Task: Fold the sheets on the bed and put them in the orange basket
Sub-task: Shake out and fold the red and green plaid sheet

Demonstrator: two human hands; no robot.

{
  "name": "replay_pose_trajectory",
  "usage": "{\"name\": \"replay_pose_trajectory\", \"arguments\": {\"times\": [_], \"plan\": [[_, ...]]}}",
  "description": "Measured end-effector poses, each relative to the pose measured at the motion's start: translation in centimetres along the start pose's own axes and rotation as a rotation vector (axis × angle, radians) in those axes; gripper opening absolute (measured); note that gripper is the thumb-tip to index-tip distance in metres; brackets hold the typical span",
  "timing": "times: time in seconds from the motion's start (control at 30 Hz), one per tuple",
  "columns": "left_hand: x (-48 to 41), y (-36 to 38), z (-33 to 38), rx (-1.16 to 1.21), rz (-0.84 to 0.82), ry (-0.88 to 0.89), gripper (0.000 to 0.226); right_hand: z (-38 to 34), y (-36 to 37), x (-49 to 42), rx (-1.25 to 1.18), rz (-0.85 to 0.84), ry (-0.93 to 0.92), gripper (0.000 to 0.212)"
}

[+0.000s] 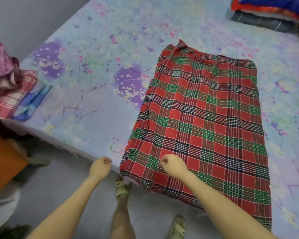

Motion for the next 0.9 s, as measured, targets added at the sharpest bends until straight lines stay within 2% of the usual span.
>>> {"name": "replay_pose_trajectory", "arguments": {"times": [0.1,0.2,0.33,0.43,0.53,0.6,0.63,0.67,0.77,0.83,0.9], "plan": [[-5.2,0.3,0.0,0.098,-0.068,-0.071,0.027,-4.9,1.2,-5.4,-0.225,0.026,0.158,0.025],[-9.0,1.4,0.6,0.121,-0.103,-0.064,0.029,-7.3,3.1,-10.0,-0.326,0.078,0.307,0.038],[-14.0,3.9,1.4,0.218,-0.068,-0.05,0.033,-9.1,5.5,-15.7,-0.246,0.134,0.481,0.038],[-16.2,5.5,2.7,0.269,-0.006,-0.008,0.028,-9.6,6.7,-17.9,-0.115,0.19,0.529,0.034],[-17.6,6.6,4.4,0.183,-0.094,0.069,0.024,-9.1,7.1,-19.2,-0.116,0.178,0.518,0.016],[-18.0,7.1,5.3,0.047,-0.194,0.14,0.016,-8.7,7.0,-18.8,-0.257,0.182,0.438,0.008],[-18.2,7.0,5.5,0.01,-0.258,0.169,0.007,-8.6,7.0,-18.1,-0.33,0.17,0.359,0.012],[-18.5,6.8,5.5,0.002,-0.32,0.175,0.007,-8.7,6.9,-17.3,-0.377,0.14,0.277,0.016],[-20.0,5.3,5.3,0.091,-0.456,0.123,0.006,-8.4,7.0,-15.7,-0.354,-0.017,0.116,0.013],[-20.5,3.7,5.3,0.122,-0.482,0.084,0.005,-8.4,7.3,-16.3,-0.337,-0.095,0.076,0.015],[-21.1,2.3,5.8,0.184,-0.438,0.058,0.01,-9.1,7.6,-17.2,-0.284,-0.201,0.017,0.029]]}}
Point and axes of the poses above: each hand's wrist, its own x-axis away from the middle knuckle, its own y-axis out of the palm, z = x × y, the point moved 3 cm from there along -x, towards the middle knuckle, and after that the axes turned 5 degrees about x, right-handed, at the moved point
